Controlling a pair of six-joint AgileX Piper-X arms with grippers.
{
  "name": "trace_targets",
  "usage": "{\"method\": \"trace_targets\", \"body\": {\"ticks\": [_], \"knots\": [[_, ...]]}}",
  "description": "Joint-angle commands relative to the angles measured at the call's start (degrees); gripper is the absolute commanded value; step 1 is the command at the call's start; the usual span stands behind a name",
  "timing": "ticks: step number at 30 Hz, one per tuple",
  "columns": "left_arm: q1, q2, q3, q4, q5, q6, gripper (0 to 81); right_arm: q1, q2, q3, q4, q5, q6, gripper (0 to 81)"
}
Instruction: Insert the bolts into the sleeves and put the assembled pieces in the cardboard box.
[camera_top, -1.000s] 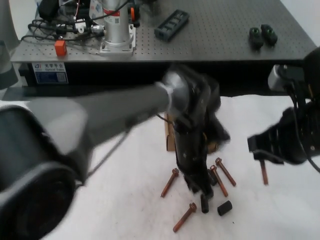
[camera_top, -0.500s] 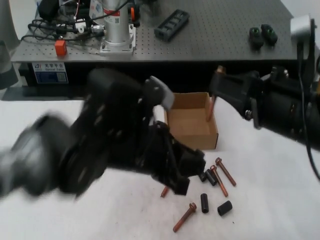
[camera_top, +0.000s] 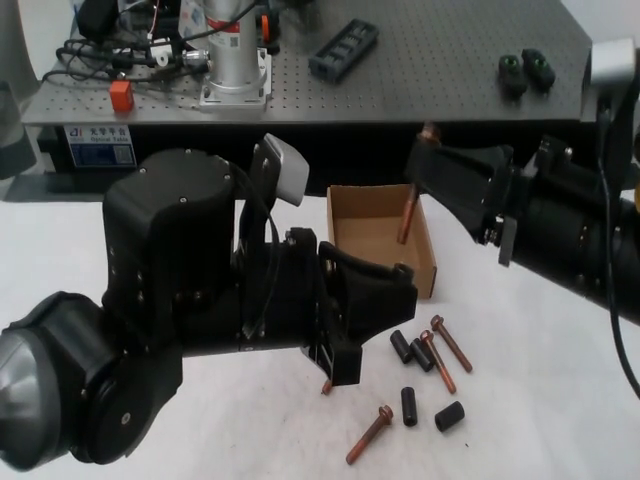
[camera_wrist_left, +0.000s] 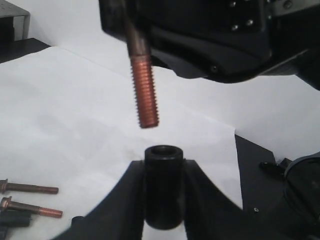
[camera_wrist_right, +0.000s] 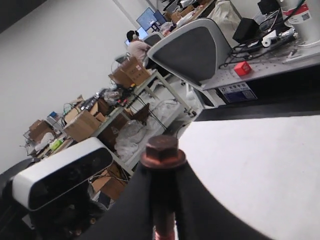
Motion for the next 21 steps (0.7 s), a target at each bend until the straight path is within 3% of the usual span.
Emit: {"method": "trace_targets", "body": {"ticks": [1, 21], "knots": [[0.1, -0.7, -0.2, -1.5, -1.1, -0.6, 0.7, -0.2, -0.5, -0.2, 0.8, -0.6, -1.1, 5.0], [0.1, -0.7, -0.2, -1.5, -5.5, 0.3, 0.7, -0.2, -0.5, -0.2, 5.4, -6.6, -4.9, 5.0]]}}
